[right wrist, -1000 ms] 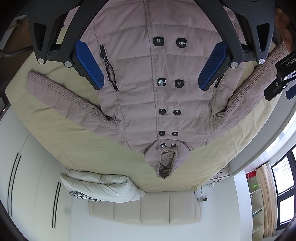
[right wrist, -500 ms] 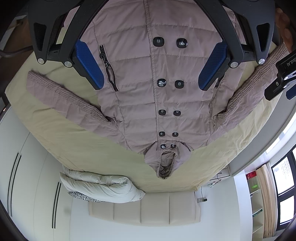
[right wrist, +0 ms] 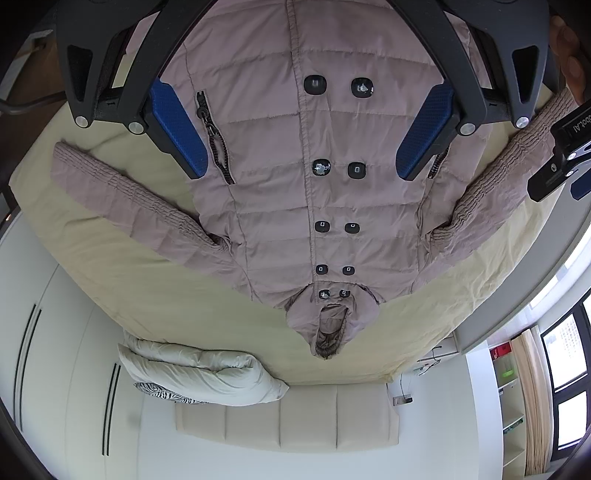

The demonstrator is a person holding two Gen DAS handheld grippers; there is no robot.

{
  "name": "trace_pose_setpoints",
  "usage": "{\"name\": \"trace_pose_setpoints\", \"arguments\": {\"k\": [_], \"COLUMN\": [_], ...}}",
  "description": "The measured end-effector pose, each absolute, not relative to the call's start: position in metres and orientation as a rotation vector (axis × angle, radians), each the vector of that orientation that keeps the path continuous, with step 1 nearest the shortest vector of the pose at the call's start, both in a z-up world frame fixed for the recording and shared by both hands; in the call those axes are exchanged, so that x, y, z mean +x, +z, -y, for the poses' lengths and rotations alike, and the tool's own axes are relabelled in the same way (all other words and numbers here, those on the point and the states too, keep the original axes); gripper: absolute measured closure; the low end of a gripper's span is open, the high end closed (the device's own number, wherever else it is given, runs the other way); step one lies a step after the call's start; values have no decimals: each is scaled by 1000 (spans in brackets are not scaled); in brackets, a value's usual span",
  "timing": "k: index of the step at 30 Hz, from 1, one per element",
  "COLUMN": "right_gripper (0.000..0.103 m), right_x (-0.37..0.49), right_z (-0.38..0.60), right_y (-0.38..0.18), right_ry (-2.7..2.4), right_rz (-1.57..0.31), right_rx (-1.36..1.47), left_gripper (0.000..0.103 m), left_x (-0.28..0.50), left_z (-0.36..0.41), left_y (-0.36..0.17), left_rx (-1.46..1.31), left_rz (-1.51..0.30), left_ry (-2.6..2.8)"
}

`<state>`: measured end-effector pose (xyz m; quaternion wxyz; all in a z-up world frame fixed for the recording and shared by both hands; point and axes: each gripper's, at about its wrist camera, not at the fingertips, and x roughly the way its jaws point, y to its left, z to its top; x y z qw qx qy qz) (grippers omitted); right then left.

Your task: Fold large clothes

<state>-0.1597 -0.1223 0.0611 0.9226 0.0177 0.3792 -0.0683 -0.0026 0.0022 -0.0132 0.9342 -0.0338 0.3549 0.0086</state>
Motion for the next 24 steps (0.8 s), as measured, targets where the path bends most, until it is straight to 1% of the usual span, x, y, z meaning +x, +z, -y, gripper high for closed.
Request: {"name": "trace_pose_setpoints", "arguments": {"k": [9,14,16,20,24], "right_gripper": [0,0,0,0,0], "right_x": [-160,-158,-156,-151,-147], "right_z": [119,122,124,122,112], "right_y": [54,49,46,36,27], "right_ry": [-136,-120,-98,-29,75], "right_rz": [-785,-791,-795,-817,-821], "right_rx": [36,52,73,124,188], "left_gripper": [0,0,0,0,0], "left_x": [-6,-14,-19,-39,-76], "left_z": [-4,-30,-57,-133,-180], "left_y": [-12,-14,-25,-66,-87], "left_rx": [-84,-141,-245,-592,-710], "left_rz": [-725,-707,-729,-764,-718], "left_ry": [25,28,21,34,179]}}
